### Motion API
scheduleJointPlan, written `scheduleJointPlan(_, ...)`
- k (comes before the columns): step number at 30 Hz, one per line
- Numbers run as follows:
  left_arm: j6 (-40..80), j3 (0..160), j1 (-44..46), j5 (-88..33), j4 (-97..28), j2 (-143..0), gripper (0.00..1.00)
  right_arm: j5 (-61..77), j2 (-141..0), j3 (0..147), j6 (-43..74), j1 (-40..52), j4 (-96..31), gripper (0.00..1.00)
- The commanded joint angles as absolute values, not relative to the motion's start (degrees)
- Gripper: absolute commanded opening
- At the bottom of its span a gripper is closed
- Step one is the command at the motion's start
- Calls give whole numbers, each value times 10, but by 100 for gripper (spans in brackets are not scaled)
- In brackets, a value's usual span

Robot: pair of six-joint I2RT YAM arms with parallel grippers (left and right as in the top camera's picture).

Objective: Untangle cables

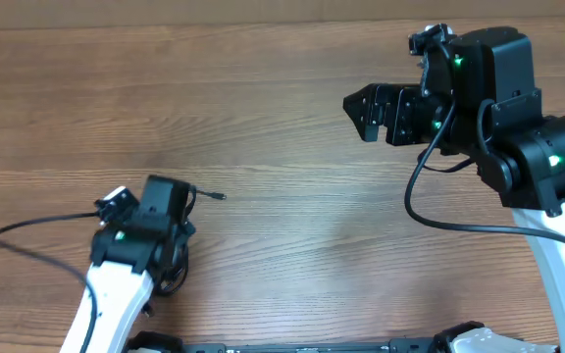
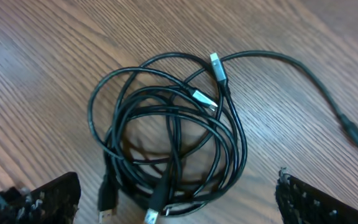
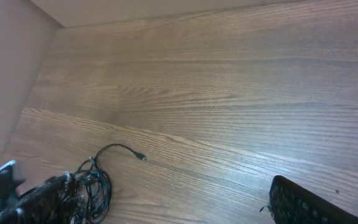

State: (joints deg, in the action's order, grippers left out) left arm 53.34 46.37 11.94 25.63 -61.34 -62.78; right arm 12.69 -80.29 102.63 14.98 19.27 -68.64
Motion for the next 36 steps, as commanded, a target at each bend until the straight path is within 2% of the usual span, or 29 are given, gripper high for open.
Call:
scheduleJointPlan(1,558,459,116,264,-598,-678,98,129,-803,1028,149,197,-689,96)
scheduleJointPlan(3,566,459,116,251,-593,-704,88,129,-803,1028,149,197,-692,96)
scheduleJointPlan(7,601,453,116,228,-593,-749,90,130,-803,1028,149,197,-696,96)
scheduleJointPlan(10,613,451,116,228,-593,-772,82,130,-803,1028,149,197,-695,96)
scheduleJointPlan(16,643,451,116,227,-592,-806,80,130,-803,1028,149,197,-702,96)
scheduleJointPlan(22,648,441,116,213,-577,-825,83,130,-803,1028,142,197,-713,96)
scheduleJointPlan(25,647,423,116,216,-551,-829,98,130,-803,1028,118,197,-717,96)
scheduleJointPlan(34,647,372,116,220,-491,-829,94,130,-803,1028,114,197,-725,96)
scheduleJointPlan(35,648,366,116,218,-485,-829,92,130,-803,1028,114,197,-725,96)
scheduleJointPlan(36,647,360,116,213,-478,-829,81,130,-803,1028,114,197,-725,96)
